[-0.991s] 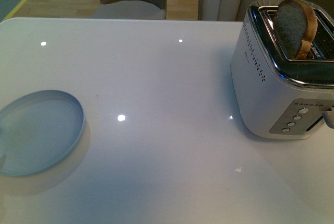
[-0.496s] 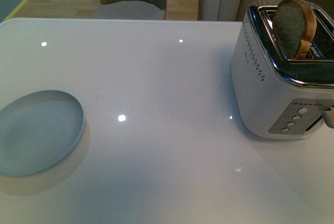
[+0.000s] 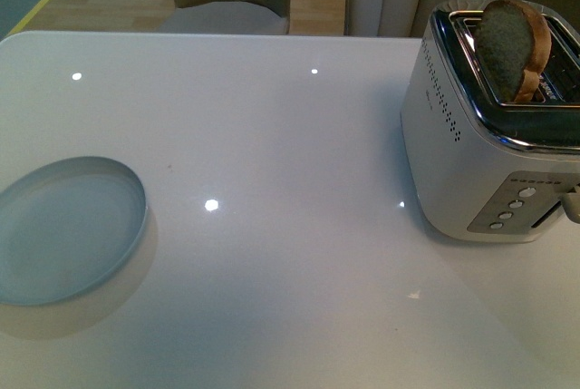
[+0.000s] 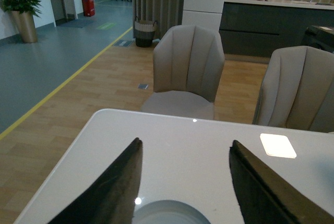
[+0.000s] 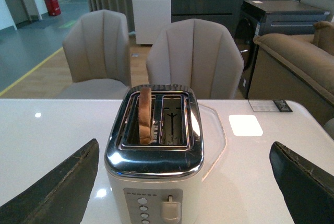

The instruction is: Left arm holds plate, right arm toasts bread

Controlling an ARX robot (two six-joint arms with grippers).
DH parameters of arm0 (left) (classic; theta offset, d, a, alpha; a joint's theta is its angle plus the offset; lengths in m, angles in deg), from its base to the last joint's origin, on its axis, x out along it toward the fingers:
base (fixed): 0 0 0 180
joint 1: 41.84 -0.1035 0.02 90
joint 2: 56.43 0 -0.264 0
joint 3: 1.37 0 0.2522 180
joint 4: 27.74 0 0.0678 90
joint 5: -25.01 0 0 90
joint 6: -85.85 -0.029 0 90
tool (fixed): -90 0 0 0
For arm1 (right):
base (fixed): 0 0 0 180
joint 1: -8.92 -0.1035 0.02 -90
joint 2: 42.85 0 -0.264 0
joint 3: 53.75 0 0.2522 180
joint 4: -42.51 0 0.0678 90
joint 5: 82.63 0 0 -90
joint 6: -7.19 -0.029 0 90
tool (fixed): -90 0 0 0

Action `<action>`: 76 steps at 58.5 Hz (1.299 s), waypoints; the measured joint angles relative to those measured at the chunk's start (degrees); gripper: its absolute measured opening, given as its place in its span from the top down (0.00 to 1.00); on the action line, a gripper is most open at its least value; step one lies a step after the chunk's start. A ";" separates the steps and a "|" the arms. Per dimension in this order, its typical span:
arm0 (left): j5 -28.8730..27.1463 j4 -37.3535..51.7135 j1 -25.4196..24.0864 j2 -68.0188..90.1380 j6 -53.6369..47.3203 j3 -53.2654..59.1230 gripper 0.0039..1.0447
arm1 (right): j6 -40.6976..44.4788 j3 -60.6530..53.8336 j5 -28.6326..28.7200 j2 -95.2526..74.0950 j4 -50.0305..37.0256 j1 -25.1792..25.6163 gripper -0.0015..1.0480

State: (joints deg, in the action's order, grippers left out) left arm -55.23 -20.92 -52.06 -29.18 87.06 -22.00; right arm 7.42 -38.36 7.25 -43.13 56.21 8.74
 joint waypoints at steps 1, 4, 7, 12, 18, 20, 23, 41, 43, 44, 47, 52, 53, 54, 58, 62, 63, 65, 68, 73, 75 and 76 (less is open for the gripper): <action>-0.22 -0.11 0.22 -0.20 -0.02 0.17 0.65 | 0.00 0.00 0.00 0.00 0.00 0.00 0.08; -1.09 -0.74 1.20 -1.27 -0.15 1.01 0.74 | 0.00 0.00 0.00 0.00 0.00 0.00 0.08; -2.14 -1.49 2.25 -2.67 -0.24 1.81 0.84 | 0.00 0.00 0.00 0.00 0.00 0.00 0.08; -5.57 -2.86 4.68 -5.18 -0.46 2.64 0.98 | 0.00 0.00 0.00 0.00 0.00 0.00 0.08; -9.11 -4.37 9.60 -7.58 -0.61 3.48 0.98 | 0.00 0.00 0.02 0.00 0.00 0.00 0.08; -9.31 -4.90 9.97 -8.24 -0.61 3.67 0.98 | 0.00 0.00 0.00 0.00 0.00 0.00 0.08; -9.79 -5.62 10.01 -9.40 -0.61 4.07 0.98 | 0.00 0.00 0.00 0.00 0.00 0.00 0.08; -9.79 -7.87 10.10 -14.67 -0.61 6.14 0.98 | -0.02 0.00 -0.02 0.00 0.02 0.00 0.08; -9.77 -8.33 10.10 -15.13 -0.61 6.14 0.98 | -0.02 0.00 0.00 0.00 0.02 0.00 0.08; -9.77 -8.63 10.10 -15.39 -0.61 6.14 0.98 | -0.02 0.00 -0.02 0.00 0.02 0.00 0.08; -9.77 -9.38 10.10 -16.09 -0.61 6.14 0.98 | -0.02 0.00 0.00 0.00 0.02 0.00 0.08; -9.77 -10.58 10.10 -17.22 -0.61 6.14 0.98 | -0.02 0.00 0.00 0.00 0.02 0.00 0.08; -9.81 -12.39 10.10 -18.78 -0.61 6.12 0.98 | -0.02 0.00 0.00 0.00 0.02 0.00 0.08; -9.77 -14.84 10.10 -20.24 -0.61 6.12 0.98 | -0.02 0.00 0.00 0.00 0.02 0.00 0.08; -9.77 -19.87 10.10 -25.29 -0.61 6.12 0.98 | -0.02 0.00 -0.02 0.00 0.02 0.00 0.08; -9.77 -20.33 10.10 -26.62 -0.61 6.12 0.98 | -0.02 0.00 0.02 0.00 0.02 0.00 0.08; -9.77 -20.37 10.10 -26.69 -0.61 6.12 0.98 | -0.02 0.00 0.02 0.00 0.02 0.00 0.08; -9.77 -20.39 10.10 -26.75 -0.61 6.12 0.98 | -0.02 0.00 0.00 0.00 0.02 0.00 0.08; -9.77 -20.46 10.10 -26.84 -0.61 6.12 0.98 | -0.02 0.00 0.00 0.00 0.02 0.00 0.08; -9.77 -20.48 10.10 -26.86 -0.61 6.12 0.98 | -0.02 0.00 0.00 0.00 0.02 0.00 0.08; -9.77 -20.48 10.10 -26.88 -0.61 6.12 0.98 | -0.02 0.00 0.00 0.00 0.02 0.00 0.08; -9.77 -20.50 10.10 -26.88 -0.61 6.12 0.98 | -0.02 0.00 0.00 0.00 0.02 0.00 0.08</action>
State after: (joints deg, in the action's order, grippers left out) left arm -65.00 -41.42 -41.96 -56.07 86.45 -15.88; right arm 7.40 -38.36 7.25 -43.13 56.24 8.74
